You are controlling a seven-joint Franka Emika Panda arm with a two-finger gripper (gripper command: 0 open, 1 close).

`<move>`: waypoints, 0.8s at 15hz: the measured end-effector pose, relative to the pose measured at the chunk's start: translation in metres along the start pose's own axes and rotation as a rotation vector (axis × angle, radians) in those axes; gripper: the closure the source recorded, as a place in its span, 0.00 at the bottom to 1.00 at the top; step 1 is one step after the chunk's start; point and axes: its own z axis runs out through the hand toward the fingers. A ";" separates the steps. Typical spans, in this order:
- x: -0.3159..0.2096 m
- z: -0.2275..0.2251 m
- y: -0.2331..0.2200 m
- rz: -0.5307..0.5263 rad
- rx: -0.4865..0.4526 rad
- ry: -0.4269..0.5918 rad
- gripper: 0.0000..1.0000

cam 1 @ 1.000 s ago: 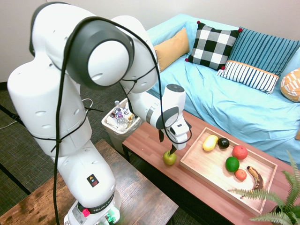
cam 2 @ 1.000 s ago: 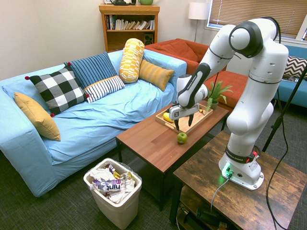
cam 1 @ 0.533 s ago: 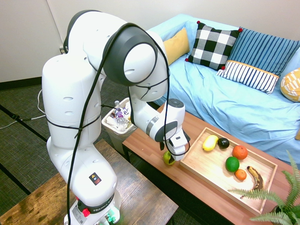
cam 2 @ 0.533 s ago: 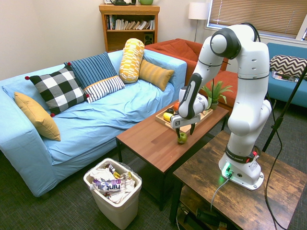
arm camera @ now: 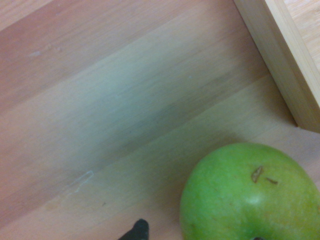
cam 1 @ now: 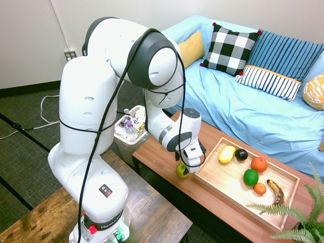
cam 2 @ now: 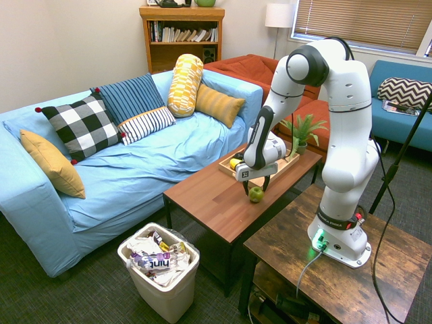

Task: Put the apple in the tray

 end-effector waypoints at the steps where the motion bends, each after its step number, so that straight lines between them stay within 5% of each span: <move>1: 0.001 0.002 -0.001 0.003 -0.003 0.000 0.00; 4: 0.002 0.008 -0.003 0.012 -0.013 0.001 0.00; 5: 0.002 0.009 -0.004 0.014 -0.016 0.001 1.00; 12: 0.005 0.015 -0.006 0.032 -0.027 -0.002 1.00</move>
